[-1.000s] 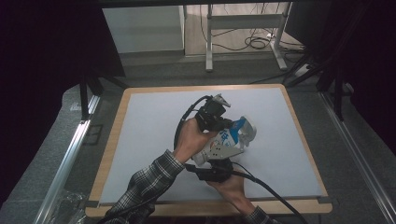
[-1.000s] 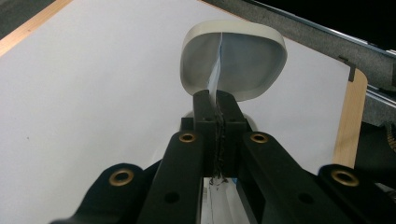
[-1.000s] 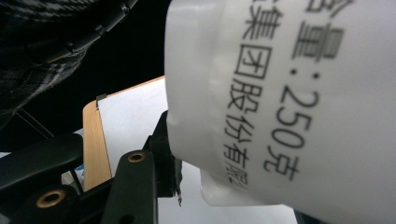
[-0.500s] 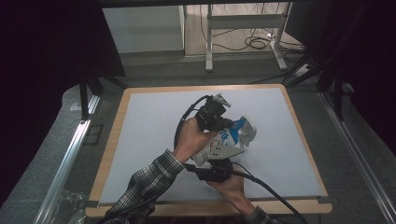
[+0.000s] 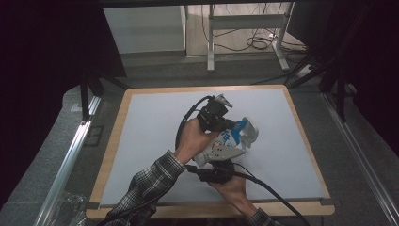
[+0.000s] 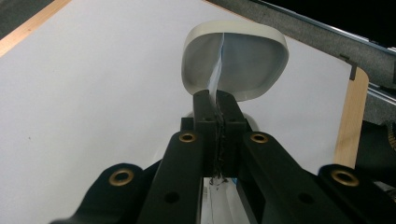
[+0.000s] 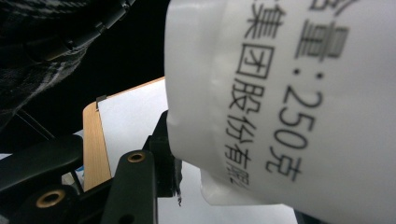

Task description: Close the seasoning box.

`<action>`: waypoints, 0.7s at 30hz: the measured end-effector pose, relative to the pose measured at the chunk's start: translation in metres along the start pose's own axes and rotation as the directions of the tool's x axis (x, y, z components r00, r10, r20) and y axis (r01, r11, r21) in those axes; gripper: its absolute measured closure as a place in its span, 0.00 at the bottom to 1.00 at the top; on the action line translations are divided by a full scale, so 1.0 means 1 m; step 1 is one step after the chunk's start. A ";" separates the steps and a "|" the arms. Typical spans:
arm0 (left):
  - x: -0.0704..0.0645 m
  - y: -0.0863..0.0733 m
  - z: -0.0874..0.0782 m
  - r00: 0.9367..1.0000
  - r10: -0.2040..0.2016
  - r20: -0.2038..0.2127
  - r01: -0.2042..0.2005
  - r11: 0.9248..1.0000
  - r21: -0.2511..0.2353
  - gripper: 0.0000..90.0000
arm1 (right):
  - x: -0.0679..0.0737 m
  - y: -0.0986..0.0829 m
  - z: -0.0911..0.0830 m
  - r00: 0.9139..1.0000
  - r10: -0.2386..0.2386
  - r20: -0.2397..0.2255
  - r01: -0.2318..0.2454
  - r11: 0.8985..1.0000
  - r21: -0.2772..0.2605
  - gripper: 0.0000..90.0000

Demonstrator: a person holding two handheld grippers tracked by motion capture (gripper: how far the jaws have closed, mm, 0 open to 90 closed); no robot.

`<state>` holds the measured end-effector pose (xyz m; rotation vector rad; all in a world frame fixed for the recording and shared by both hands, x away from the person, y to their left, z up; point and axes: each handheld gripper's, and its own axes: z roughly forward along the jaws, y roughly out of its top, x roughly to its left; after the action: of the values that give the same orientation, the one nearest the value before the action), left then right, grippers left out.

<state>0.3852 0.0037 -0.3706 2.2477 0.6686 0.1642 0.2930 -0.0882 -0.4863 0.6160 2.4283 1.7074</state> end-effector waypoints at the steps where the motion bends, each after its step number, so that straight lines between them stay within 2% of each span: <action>1: 0.000 0.000 0.000 1.000 0.000 -0.001 0.000 1.000 0.000 0.99 | 0.000 0.000 0.000 1.000 0.001 0.000 -0.001 1.000 -0.001 0.63; 21: -0.001 0.002 0.001 1.000 0.002 0.000 -0.002 1.000 0.009 0.99 | 0.000 0.001 0.000 1.000 0.003 -0.003 -0.003 1.000 -0.004 0.62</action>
<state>0.3859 0.0018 -0.3696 2.2574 0.6679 0.1627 0.2937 -0.0881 -0.4856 0.6177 2.4270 1.7154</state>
